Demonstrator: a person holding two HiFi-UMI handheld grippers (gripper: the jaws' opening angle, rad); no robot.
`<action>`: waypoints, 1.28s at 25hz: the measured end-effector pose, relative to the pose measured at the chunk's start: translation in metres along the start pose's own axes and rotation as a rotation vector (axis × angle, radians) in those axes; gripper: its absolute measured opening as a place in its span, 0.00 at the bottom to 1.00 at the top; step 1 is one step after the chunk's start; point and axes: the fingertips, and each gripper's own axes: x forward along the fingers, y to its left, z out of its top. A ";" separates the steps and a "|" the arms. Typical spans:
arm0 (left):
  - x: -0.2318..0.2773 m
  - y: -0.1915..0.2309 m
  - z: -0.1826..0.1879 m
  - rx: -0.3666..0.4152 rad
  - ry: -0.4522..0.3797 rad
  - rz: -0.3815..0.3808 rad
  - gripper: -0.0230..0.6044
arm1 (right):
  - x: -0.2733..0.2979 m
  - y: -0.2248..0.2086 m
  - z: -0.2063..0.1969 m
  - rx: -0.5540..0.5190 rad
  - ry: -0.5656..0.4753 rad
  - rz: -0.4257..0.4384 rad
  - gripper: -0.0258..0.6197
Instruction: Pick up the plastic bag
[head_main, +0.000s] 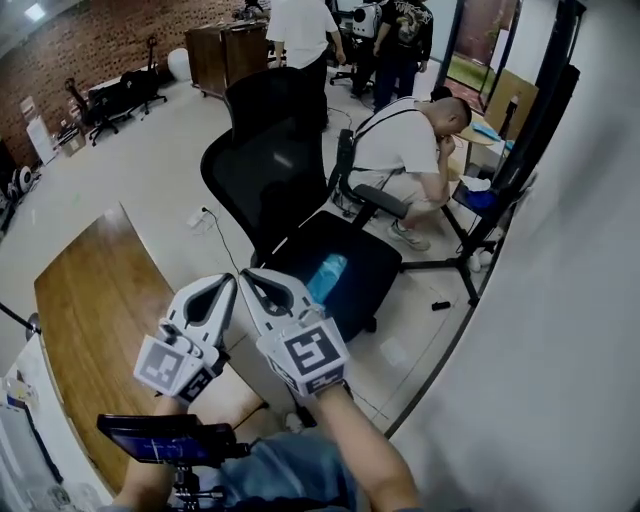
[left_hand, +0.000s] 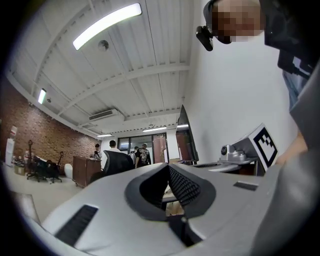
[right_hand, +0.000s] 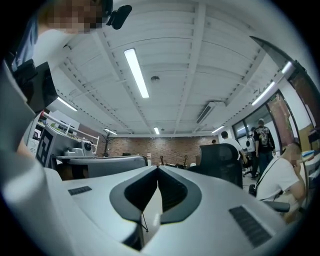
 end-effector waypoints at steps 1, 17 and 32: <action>0.008 -0.004 -0.004 -0.001 -0.002 -0.008 0.06 | -0.004 -0.008 -0.005 0.005 0.003 -0.012 0.06; 0.042 -0.020 -0.098 -0.088 0.107 -0.022 0.11 | -0.040 -0.088 -0.118 0.226 0.099 -0.178 0.14; 0.061 -0.058 -0.211 -0.223 0.242 -0.099 0.11 | -0.105 -0.122 -0.248 0.442 0.215 -0.342 0.19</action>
